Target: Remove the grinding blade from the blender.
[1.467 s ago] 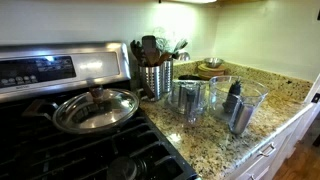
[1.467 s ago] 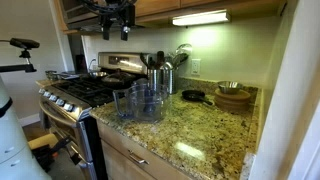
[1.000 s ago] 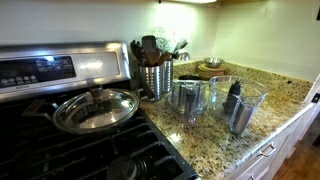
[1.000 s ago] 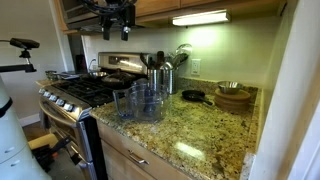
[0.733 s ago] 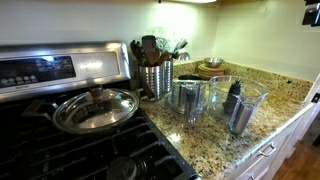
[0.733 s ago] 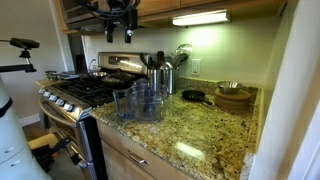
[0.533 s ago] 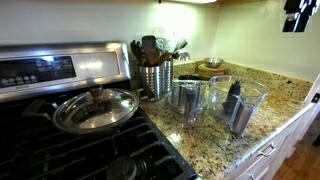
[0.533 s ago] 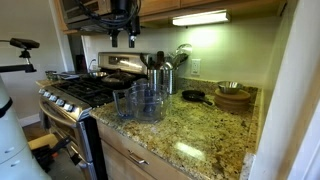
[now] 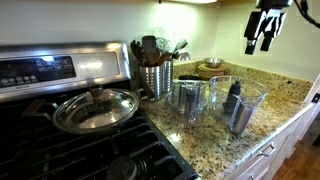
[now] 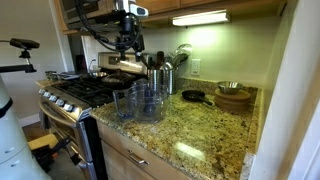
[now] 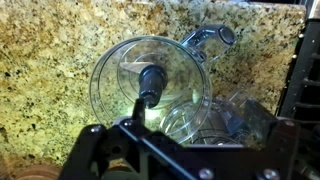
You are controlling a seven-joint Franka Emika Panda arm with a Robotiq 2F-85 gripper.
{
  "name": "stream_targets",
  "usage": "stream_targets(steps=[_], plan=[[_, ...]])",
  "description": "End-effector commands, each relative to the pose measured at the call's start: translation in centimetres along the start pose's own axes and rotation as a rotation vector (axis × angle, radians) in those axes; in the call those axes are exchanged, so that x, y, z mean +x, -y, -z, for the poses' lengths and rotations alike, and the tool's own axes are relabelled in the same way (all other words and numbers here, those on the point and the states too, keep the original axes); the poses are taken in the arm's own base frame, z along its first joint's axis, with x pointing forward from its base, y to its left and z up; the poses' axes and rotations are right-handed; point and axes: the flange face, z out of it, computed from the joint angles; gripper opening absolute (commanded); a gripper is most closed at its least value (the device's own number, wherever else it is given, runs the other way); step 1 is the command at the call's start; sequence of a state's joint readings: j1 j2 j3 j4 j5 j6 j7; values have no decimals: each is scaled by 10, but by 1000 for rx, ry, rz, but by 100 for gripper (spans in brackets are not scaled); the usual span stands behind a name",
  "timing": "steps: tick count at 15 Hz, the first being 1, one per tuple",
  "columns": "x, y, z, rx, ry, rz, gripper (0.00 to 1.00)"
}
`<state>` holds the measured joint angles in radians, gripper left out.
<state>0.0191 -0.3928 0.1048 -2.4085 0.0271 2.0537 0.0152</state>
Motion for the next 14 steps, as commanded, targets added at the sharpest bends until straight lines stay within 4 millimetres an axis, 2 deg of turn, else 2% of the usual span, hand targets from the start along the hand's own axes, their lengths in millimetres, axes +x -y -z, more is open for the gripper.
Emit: stream_targets(steps=[1, 2, 7, 9, 14], plan=[[7, 7, -22, -23, 22, 1, 100], [5, 3, -14, -6, 22, 5, 100], [9, 6, -27, 1, 36, 15, 100], [14, 8, -39, 21, 18, 0, 100], [31, -3, -74, 36, -37, -62, 100]])
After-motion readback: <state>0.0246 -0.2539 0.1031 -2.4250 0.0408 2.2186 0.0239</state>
